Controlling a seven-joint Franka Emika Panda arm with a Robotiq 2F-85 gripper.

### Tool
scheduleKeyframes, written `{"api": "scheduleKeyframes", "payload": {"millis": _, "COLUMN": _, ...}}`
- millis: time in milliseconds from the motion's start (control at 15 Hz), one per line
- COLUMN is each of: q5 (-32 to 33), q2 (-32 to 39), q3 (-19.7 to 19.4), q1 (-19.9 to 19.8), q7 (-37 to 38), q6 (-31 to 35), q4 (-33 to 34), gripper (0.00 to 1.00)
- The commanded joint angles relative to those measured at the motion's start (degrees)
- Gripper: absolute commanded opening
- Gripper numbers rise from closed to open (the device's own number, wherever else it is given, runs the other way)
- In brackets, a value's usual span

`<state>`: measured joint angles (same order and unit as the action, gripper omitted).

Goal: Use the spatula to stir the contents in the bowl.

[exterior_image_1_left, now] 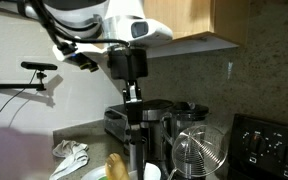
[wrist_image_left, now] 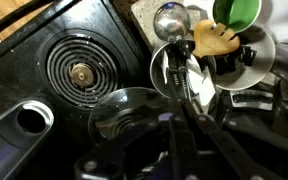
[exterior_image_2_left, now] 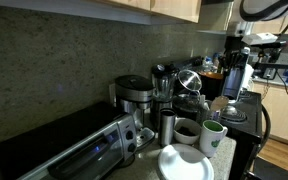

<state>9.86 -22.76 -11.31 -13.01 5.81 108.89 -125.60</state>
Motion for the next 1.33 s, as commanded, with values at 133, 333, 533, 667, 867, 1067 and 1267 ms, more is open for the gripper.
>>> {"api": "scheduleKeyframes", "payload": {"millis": 133, "q5": 2.22, "q2": -2.44, "q3": 0.16, "q1": -1.2, "q7": -0.01, "q6": 8.19, "q4": -7.02, "gripper": 0.01}}
{"api": "scheduleKeyframes", "payload": {"millis": 333, "q5": 1.78, "q2": -3.03, "q3": 0.39, "q1": -1.11, "q7": -0.17, "q6": 9.2, "q4": -9.43, "gripper": 0.01}}
{"api": "scheduleKeyframes", "payload": {"millis": 533, "q5": 1.82, "q2": -3.41, "q3": 0.69, "q1": -1.11, "q7": -0.08, "q6": 9.32, "q4": -10.59, "gripper": 0.01}}
{"api": "scheduleKeyframes", "payload": {"millis": 667, "q5": 2.39, "q2": -3.63, "q3": 1.12, "q1": -1.3, "q7": 0.34, "q6": 8.92, "q4": -10.88, "gripper": 0.3}}
{"api": "scheduleKeyframes", "payload": {"millis": 867, "q5": 3.18, "q2": -4.13, "q3": 1.53, "q1": -1.37, "q7": 0.19, "q6": 8.95, "q4": -10.83, "gripper": 0.51}}
{"api": "scheduleKeyframes", "payload": {"millis": 1067, "q5": 4.58, "q2": -4.59, "q3": 2.08, "q1": -1.32, "q7": 0.27, "q6": 8.74, "q4": -10.09, "gripper": 0.74}}
{"api": "scheduleKeyframes", "payload": {"millis": 1267, "q5": 4.54, "q2": -5.58, "q3": 2.64, "q1": -0.83, "q7": -0.06, "q6": 8.26, "q4": -9.1, "gripper": 0.96}}
